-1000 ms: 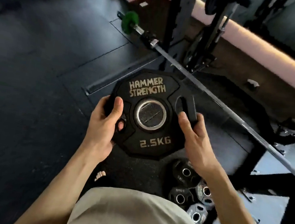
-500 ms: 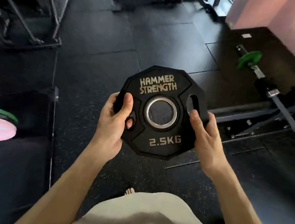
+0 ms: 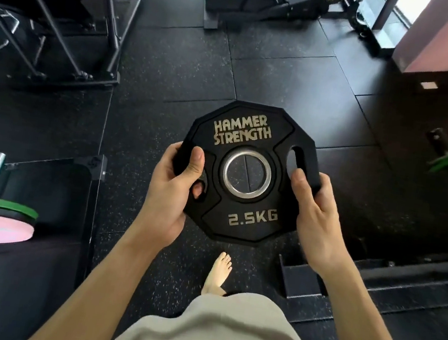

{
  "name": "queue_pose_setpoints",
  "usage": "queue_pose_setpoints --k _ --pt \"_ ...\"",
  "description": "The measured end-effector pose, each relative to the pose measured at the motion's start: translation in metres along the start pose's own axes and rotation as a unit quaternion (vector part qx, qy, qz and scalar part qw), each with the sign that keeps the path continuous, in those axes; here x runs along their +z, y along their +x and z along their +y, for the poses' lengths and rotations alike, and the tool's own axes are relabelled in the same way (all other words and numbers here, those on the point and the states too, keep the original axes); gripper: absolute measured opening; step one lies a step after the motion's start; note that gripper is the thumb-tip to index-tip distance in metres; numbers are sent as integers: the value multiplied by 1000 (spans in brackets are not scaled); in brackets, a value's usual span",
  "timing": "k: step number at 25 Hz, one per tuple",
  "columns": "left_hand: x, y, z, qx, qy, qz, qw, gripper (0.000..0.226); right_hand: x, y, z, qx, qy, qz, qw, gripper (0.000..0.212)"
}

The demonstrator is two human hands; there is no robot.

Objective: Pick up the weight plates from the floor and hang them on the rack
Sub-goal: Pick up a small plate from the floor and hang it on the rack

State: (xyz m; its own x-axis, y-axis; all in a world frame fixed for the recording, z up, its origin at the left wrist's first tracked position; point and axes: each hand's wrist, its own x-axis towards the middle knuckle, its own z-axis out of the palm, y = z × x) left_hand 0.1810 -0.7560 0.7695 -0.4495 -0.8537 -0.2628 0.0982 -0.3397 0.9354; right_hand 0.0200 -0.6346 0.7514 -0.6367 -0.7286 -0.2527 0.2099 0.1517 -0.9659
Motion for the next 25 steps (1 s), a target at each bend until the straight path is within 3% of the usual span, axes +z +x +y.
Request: queue_pose_setpoints --k 5,11,18,25 --pt "28 120 36 1 -2 3 1000 23 15 120 -35 -8 16 7 1000 46" --pt "80 278 57 5 7 -51 999 20 11 267 -65 -24 37 48 998 45" --pt "178 484 89 -20 34 -164 986 29 -19 442 -116 -11 36 155 987 58" --pt "325 661 104 -50 72 -292 952 32 -94 602 -158 -18 57 294 954 41"
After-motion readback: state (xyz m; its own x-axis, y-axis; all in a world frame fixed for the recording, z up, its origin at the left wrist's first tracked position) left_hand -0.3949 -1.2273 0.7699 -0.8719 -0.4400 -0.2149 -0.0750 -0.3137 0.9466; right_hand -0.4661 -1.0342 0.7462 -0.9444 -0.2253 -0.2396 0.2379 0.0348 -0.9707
